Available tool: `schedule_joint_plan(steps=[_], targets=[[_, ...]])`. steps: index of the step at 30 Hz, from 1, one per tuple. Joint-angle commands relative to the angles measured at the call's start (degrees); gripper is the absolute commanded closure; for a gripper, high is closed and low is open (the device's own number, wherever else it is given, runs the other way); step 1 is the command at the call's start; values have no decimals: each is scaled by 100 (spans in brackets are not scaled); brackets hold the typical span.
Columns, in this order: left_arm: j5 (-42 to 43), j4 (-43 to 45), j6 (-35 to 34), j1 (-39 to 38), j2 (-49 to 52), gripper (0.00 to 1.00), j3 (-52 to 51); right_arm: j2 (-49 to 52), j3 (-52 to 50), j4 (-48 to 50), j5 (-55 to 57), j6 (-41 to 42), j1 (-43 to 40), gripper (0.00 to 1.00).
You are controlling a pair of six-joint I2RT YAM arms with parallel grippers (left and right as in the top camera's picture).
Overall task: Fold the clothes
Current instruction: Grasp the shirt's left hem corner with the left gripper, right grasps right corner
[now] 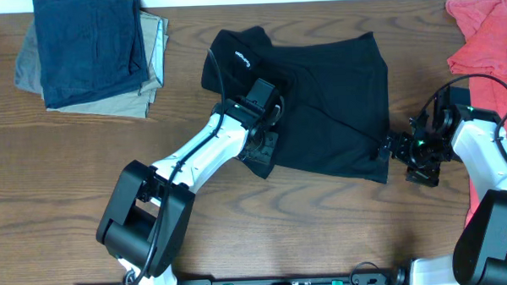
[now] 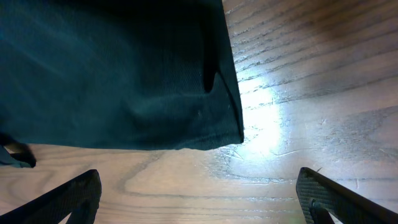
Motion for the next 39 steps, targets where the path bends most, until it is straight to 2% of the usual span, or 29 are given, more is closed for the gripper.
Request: schedule_joint_plan(steps=[1,2,4,6,8,16,25,32,35,36,37,39], targets=[[-59,15,-7,-2,15,58,87,-26,-7,-20,-39,-94,22,2],[-59,13,-9,-2,15,60,87,-26,-4,-17,-37,-94,22,2],[-59,9,-7,-2,15,76,87,-26,-7,-17,-39,-94,22,1],[-59,9,-9,-2,15,78,87,-26,-7,-17,-39,-92,22,1],[-61,7,-7,-2,15,94,87,-26,-7,-22,-39,-94,22,1],[-76,-302,-31,68,-278,94,155,-26,-15,-85,-31,-245,22,2],[-188,-1156,-138,841,-2238,94,175,-26,-15,-105,0,-330,22,2],[-356,-2039,-133,1484,-2782,94,136,-26,-15,-105,0,-326,22,4],[-354,-2214,-133,1574,-2726,91,0,-26,-15,-129,-26,-326,22,5],[-356,-2251,-136,1580,-2693,77,-46,-26,-15,-146,-26,-326,22,4],[-354,-2282,-136,1580,-2651,56,-96,-26,-15,-175,-26,-326,22,4],[-354,-2312,-136,1580,-2566,55,-195,-26,-15,-249,-22,-328,22,3]])
